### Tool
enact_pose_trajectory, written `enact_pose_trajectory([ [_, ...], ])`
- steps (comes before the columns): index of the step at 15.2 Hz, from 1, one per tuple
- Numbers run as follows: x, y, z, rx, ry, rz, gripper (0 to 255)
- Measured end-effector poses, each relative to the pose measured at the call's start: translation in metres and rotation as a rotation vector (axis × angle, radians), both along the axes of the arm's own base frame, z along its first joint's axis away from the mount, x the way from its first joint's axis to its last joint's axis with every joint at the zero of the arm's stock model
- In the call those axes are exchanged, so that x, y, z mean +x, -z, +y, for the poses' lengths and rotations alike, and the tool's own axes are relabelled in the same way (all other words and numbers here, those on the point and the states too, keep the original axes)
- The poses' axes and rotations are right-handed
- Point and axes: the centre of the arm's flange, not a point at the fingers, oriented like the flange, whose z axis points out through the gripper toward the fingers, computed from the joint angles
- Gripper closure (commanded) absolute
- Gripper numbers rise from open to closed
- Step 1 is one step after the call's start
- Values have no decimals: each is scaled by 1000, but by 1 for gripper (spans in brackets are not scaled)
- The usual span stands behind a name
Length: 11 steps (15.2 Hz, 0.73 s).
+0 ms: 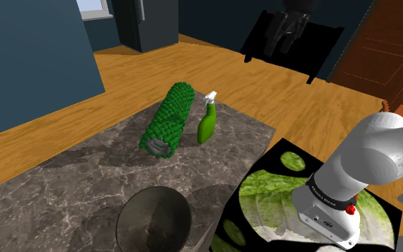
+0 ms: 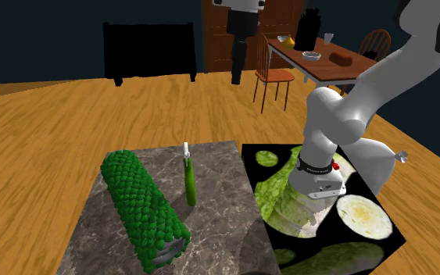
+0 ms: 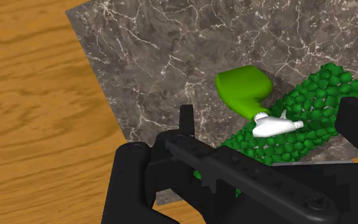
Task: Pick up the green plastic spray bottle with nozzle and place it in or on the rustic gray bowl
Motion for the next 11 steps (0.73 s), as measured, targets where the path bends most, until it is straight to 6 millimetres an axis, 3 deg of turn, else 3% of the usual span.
enact_pose_trajectory([
  [3,-3,13,15,-18,58,-13,0],
  [6,-9,38,51,-58,202,-44,0],
  [11,-1,89,106,-130,462,-101,0],
])
